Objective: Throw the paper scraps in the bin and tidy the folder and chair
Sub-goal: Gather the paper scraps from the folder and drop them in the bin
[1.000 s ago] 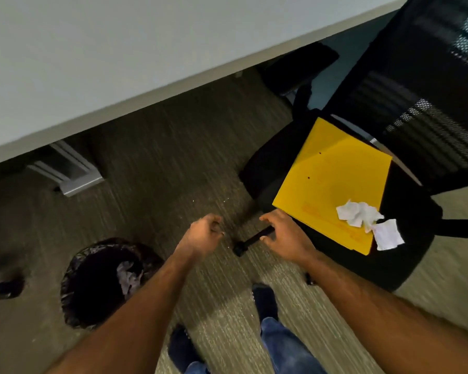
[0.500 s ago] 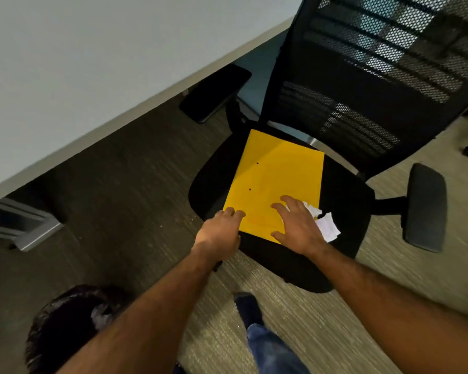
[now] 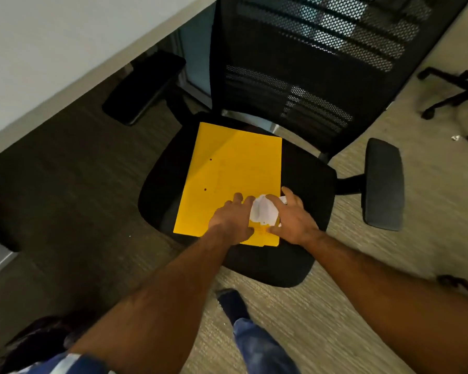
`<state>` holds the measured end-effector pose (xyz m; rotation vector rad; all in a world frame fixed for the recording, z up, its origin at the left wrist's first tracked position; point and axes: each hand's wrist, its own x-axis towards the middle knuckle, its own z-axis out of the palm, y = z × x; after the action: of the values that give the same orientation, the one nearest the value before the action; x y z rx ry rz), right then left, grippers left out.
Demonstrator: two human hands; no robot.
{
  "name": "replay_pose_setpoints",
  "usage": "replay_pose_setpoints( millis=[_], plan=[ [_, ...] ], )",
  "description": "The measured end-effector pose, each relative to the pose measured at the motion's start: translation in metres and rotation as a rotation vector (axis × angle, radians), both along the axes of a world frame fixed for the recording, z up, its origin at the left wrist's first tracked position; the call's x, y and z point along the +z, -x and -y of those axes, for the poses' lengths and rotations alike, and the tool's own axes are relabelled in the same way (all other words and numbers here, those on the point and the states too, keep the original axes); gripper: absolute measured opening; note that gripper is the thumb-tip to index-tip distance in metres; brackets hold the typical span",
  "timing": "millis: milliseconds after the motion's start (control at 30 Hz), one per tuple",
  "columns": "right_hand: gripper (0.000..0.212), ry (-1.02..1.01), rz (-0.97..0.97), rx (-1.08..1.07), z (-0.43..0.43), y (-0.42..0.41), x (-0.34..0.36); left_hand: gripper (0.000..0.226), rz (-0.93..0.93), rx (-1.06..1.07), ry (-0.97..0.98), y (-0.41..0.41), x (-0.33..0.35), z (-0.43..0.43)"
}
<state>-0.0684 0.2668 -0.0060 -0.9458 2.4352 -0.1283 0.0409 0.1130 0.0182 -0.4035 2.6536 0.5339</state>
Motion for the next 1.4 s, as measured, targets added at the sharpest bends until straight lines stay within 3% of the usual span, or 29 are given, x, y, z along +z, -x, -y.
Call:
replay_pose_setpoints(
  millis=[167, 367, 600, 767, 1200, 1400],
  plan=[
    [0.09, -0.035, 0.014, 0.003, 0.001, 0.009, -0.012, 0.09, -0.001, 0.009, 0.01, 0.025, -0.011, -0.008],
    [0.074, -0.002, -0.027, -0.002, -0.003, 0.016, -0.02, 0.091, -0.01, 0.011, -0.032, 0.039, -0.031, -0.006],
    [0.059, 0.188, 0.038, -0.086, 0.001, 0.025, -0.024, 0.061, -0.115, 0.086, -0.161, 0.043, -0.052, -0.005],
    [0.05, 0.35, 0.15, -0.11, 0.013, 0.023, -0.026, 0.042, -0.247, 0.196, -0.355, 0.044, -0.058, 0.003],
    [0.033, 0.667, 0.229, -0.304, 0.057, -0.017, -0.021, 0.029, -0.395, 0.647, -0.868, 0.005, -0.055, 0.035],
    [0.031, 0.671, 0.197, -0.292, 0.089, -0.064, -0.031, 0.022, -0.473, 0.75, -0.878, -0.046, -0.061, 0.056]
  ],
)
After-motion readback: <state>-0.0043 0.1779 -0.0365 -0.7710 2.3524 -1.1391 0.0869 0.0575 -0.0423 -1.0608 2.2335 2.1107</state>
